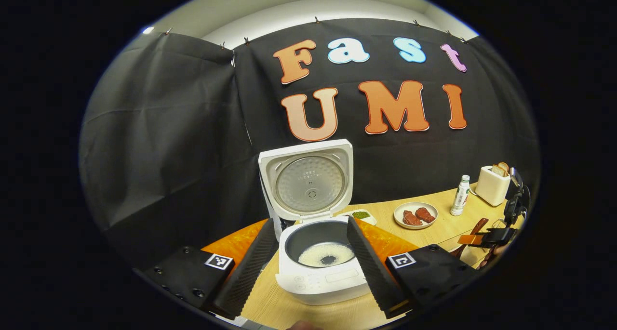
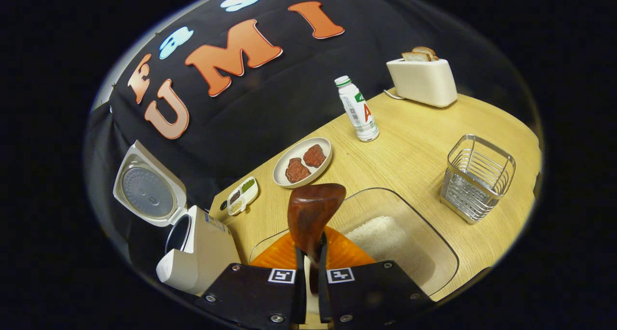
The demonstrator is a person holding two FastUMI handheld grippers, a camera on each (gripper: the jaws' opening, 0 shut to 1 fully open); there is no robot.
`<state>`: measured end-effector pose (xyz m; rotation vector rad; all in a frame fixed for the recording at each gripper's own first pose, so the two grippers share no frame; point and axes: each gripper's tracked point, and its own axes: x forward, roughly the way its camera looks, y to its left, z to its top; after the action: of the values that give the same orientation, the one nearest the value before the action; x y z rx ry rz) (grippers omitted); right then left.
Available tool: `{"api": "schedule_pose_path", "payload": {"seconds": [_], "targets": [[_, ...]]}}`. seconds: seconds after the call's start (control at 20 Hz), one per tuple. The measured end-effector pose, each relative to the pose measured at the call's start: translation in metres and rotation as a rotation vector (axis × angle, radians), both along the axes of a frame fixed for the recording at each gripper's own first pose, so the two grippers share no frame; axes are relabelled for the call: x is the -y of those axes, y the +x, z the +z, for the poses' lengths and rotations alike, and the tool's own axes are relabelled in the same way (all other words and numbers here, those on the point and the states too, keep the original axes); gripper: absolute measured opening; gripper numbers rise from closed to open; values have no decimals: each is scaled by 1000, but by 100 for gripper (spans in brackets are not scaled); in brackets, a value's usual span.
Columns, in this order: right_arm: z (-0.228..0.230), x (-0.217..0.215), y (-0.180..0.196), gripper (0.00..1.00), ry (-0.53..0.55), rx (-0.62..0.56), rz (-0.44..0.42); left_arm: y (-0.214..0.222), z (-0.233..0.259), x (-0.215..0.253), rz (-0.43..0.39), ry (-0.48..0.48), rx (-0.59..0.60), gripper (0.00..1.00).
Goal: Close the left gripper, press the button to open the rice cooker; take a wooden spoon from the chopstick holder with the right hand, scoop a spoonful of rice and pour it into the rice cooker, then put the wooden spoon back into the chopstick holder.
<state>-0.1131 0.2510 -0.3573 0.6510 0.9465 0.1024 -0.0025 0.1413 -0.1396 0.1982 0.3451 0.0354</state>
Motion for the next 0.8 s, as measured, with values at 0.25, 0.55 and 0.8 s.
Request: {"api": "schedule_pose_path", "payload": {"seconds": [0.25, 0.55, 0.8], "targets": [[2, -3, -2, 10, 114, -43, -14, 2, -3, 11, -17, -4, -7, 100], [-1, 1, -4, 10, 227, -80, -43, 6, -5, 22, -23, -5, -8, 100], [2, 8, -2, 10, 313, -91, -55, 11, -6, 30, -22, -3, -11, 100]]}}
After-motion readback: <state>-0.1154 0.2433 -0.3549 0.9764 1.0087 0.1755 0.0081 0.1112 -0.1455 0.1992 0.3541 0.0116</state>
